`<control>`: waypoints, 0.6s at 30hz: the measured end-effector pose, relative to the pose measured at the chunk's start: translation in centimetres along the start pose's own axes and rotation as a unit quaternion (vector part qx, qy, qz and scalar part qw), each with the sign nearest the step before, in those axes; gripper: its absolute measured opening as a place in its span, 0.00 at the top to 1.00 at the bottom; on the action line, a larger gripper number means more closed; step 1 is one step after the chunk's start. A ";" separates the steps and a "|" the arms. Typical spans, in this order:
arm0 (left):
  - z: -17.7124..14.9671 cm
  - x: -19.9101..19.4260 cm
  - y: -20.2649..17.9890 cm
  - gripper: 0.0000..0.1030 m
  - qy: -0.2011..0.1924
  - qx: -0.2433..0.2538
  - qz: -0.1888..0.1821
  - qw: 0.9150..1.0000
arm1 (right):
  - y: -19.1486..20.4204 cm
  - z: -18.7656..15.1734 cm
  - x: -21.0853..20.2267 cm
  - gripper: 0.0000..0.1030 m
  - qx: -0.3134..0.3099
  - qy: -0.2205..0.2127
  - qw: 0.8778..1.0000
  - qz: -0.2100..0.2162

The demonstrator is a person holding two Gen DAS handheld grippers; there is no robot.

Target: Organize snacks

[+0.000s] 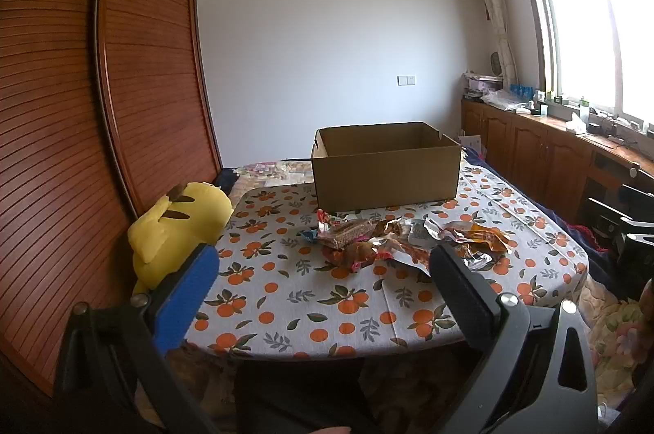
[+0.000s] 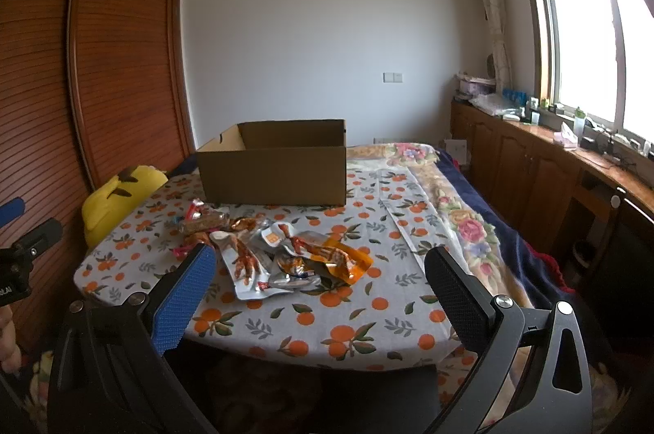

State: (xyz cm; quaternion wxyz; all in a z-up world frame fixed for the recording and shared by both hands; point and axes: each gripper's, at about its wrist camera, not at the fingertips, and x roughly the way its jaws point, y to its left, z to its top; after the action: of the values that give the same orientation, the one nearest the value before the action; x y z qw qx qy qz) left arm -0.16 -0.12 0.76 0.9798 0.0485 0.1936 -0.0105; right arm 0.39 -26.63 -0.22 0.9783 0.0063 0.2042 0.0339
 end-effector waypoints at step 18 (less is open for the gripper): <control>0.0 -0.2 0.0 0.00 -0.004 0.000 0.001 1.000 | 0.1 0.0 -0.1 0.00 0.000 0.000 1.000 -0.001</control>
State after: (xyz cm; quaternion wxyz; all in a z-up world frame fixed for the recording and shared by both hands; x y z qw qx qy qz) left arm -0.34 -0.12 0.87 0.9806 0.0482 0.1899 -0.0097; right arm 0.30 -26.58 -0.19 0.9784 0.0062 0.2039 0.0330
